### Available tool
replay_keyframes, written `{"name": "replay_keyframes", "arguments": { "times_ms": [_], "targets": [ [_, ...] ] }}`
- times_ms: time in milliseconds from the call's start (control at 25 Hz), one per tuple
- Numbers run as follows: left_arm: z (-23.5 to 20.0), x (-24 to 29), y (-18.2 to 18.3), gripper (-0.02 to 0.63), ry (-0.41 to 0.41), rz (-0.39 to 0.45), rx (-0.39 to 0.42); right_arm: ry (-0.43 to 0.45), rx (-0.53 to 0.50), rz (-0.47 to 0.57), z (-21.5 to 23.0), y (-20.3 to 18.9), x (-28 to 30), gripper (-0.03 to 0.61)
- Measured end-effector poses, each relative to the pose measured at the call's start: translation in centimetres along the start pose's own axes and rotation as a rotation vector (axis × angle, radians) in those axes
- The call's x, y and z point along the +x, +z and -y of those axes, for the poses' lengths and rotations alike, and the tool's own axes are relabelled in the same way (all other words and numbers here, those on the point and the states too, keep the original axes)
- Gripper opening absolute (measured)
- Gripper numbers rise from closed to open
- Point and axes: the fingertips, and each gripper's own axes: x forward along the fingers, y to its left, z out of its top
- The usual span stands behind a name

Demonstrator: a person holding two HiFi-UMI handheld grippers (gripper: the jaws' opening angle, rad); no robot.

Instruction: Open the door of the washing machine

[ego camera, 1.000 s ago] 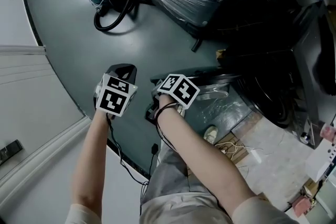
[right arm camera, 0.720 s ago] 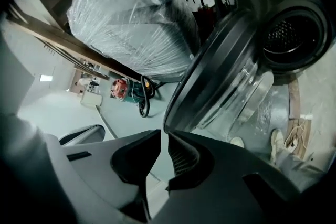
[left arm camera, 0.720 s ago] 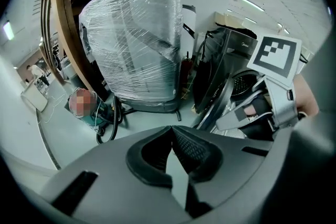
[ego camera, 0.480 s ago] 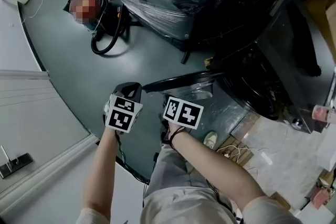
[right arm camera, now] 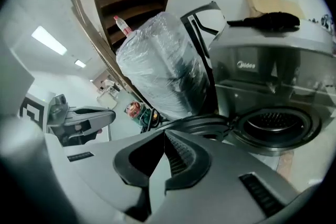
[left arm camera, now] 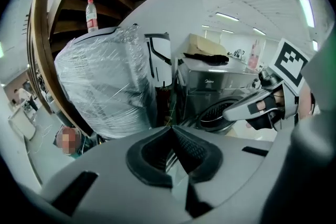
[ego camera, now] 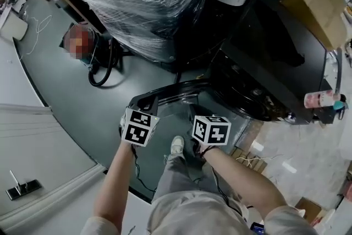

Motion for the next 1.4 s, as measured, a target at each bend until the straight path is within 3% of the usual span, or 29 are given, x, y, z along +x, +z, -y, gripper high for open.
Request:
{"name": "replay_keyframes", "arguments": {
  "times_ms": [200,360,680,1040,1200,1400],
  "targets": [
    [5.7,-0.1,6.2,0.020,-0.038,0.079,0.080,-0.021,-0.068,0.182,3.4,5.9,-7.6,0.028],
    [10.5,-1.3,11.5,0.020,-0.068,0.159,0.123,-0.059,-0.188,0.333,5.1,10.2,-14.5,0.028],
    [19.2,-5.9,21.9,0.020,-0.105,0.394,0.276,-0.167,-0.383,0.577,7.5,15.0,-28.1,0.028],
    [25.0,-12.7,29.5,0.020,-0.107,0.619,0.298,-0.235,-0.608,0.759,6.0,17.1,-40.8,0.028],
    [27.4,-15.5,31.5,0.020,-0.118,0.699,0.319,-0.238,-0.632,0.837,4.7,17.8,-45.6,0.028],
    [30.4,-20.3,34.3,0.020,-0.100,0.842,0.270,-0.258,-0.685,0.899,3.3,18.0,-50.7,0.028]
  ]
}}
